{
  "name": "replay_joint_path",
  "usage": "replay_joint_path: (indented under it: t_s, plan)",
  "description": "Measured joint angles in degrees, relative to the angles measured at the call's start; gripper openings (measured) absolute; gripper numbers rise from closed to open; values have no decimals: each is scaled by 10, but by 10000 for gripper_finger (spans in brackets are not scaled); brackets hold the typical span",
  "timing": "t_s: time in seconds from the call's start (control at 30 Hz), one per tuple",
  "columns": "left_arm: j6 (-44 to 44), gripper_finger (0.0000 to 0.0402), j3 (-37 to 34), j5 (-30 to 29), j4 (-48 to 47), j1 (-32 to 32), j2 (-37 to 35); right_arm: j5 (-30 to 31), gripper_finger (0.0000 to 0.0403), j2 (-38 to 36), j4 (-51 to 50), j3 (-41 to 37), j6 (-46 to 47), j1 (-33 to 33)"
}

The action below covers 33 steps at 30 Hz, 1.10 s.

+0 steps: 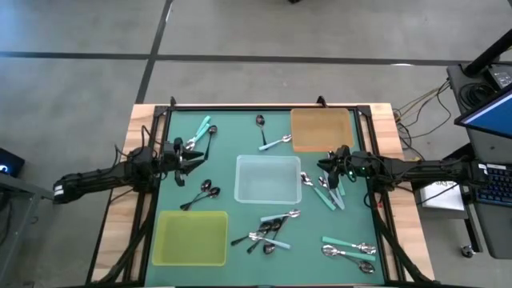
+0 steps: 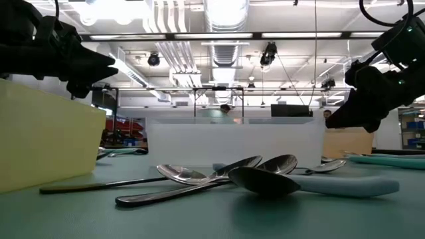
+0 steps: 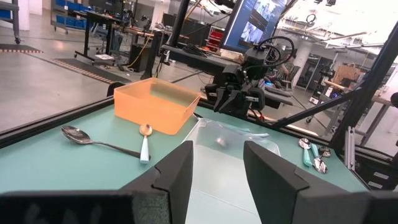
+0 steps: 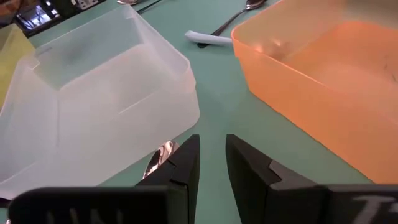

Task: Sort silverware by color (type)

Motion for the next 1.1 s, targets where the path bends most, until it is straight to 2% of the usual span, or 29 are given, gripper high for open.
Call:
replay_joint_path:
  t_s: [0.2, 0.3, 0.4, 0.57, 0.63, 0.83, 1.1]
  plan:
    - [0, 128, 0, 0, 0, 0, 0, 0, 68, 0, 17, 0, 12, 0]
    - [0, 128, 0, 0, 0, 0, 0, -4, 68, 0, -6, 12, 30, 0]
    - [0, 128, 0, 0, 0, 0, 0, 6, 68, 7, -104, 62, 52, 0]
    - [0, 128, 0, 0, 0, 0, 0, 64, 68, 41, -332, 173, 133, 0]
    - [0, 128, 0, 0, 0, 0, 0, 71, 68, 56, -357, 194, 175, 0]
    - [0, 128, 0, 0, 0, 0, 0, 43, 68, 114, -435, 239, 250, 0]
    - [0, 128, 0, 0, 0, 0, 0, 25, 81, 199, -456, 252, 298, 0]
